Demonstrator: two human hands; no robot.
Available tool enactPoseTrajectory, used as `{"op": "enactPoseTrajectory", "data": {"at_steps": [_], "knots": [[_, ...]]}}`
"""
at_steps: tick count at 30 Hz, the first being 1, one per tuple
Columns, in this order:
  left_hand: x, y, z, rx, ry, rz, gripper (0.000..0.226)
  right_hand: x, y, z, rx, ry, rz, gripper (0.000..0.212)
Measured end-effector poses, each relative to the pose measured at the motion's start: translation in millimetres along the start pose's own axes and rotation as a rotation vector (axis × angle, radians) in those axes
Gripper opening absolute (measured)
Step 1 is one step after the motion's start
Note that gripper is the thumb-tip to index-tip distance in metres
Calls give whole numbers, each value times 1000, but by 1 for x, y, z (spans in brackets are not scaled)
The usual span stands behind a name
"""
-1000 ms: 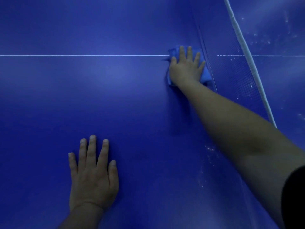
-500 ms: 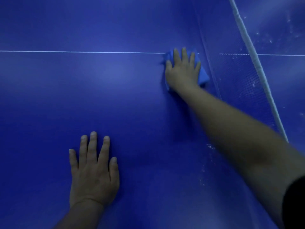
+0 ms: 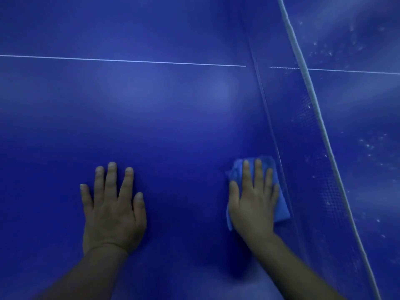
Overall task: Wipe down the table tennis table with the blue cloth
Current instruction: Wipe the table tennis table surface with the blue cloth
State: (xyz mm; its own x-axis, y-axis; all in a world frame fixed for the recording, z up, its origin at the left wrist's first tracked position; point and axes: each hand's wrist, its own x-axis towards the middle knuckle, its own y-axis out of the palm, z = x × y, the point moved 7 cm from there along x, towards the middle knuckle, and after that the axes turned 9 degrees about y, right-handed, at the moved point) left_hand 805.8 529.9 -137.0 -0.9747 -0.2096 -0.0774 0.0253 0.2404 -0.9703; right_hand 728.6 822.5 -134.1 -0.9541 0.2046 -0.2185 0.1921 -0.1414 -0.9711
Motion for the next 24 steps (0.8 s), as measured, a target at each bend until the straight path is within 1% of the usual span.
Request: {"op": "enactPoseTrajectory", "data": {"at_steps": [4, 6, 7, 8, 10, 13, 15, 16, 18, 22, 24], "knots": [[1, -3, 0, -27, 0, -16, 66, 102, -20, 71, 28, -95, -52, 62], [1, -2, -1, -29, 1, -11, 67, 149, -26, 87, 42, -69, -31, 63], [0, -2, -1, -31, 0, -6, 67, 160, -27, 82, 48, -33, -20, 63], [0, -2, 0, -34, -2, -3, 68, 158, -28, 68, 50, 5, -23, 64], [-1, -3, 0, -43, -8, 2, 69, 118, -24, 28, 41, 47, -63, 64], [-1, -2, -1, -49, -11, 10, 69, 5, -10, -25, 27, 36, -100, 65], [-1, -2, 0, -52, -12, 10, 69, -44, 0, -40, -7, 50, -71, 66], [-1, -1, 0, -53, -14, 9, 69, -49, 4, -38, -23, 62, -47, 67], [-2, -1, 1, -56, -14, 6, 69, -26, 2, -17, -13, 51, -10, 67], [0, -1, 1, -49, -23, 0, 70, 62, -13, 53, 20, -99, -39, 62], [0, -2, 0, -48, -19, -4, 70, 82, -16, 47, 26, -65, -36, 62]]}}
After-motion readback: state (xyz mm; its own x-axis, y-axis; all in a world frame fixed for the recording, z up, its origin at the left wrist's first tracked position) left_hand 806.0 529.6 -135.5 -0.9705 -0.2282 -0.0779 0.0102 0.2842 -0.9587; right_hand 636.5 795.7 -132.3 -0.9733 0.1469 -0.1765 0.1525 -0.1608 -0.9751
